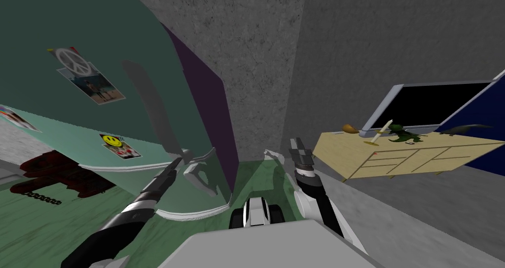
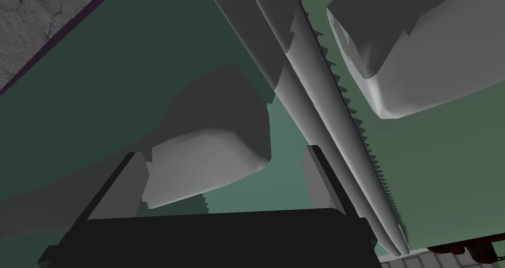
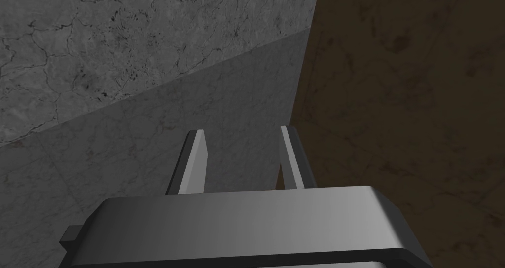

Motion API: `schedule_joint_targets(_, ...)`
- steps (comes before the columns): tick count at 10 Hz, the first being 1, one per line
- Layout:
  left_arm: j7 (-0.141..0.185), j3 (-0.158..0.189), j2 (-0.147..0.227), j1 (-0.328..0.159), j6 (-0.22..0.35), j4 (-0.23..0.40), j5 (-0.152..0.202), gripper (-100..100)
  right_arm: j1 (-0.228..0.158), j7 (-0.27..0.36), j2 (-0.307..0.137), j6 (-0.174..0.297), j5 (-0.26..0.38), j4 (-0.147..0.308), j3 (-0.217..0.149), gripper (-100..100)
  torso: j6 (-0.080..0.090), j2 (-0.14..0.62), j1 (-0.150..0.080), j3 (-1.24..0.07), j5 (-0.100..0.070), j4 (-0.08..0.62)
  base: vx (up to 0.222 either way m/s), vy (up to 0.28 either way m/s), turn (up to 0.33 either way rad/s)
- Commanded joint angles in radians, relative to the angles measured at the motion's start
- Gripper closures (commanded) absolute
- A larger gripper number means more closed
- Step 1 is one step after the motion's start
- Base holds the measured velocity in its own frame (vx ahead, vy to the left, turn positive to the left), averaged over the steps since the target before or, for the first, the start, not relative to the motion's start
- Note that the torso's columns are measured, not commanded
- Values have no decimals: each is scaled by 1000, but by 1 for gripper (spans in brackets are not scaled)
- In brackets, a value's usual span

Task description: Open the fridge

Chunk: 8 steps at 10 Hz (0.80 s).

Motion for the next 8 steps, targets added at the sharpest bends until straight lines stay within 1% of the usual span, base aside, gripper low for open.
schedule_joint_targets(1, 6, 18, 23, 23, 63, -35, 7, -100, 0, 0, 0, 0, 0, 0, 0, 0, 0, -1, 0, -1, 0, 0, 28, -46, 27)
schedule_joint_targets(6, 15, 50, 58, 61, 157, -92, 18, -100, 0, 0, 0, 0, 0, 0, 0, 0, -1, 0, 0, 0, 0, 0, 19, -42, 12)
schedule_joint_targets(7, 14, 46, 54, 57, 144, -84, 17, -100, 0, 0, 0, 0, 0, 0, 0, 0, -2, 2, 1, 1, 0, 1, 12, -20, 3)
schedule_joint_targets(8, 20, 59, 58, 68, 165, -110, 24, -100, 0, 0, 0, 0, 0, 0, 0, 0, -3, 4, 3, 3, 0, 2, 94, 30, 1)
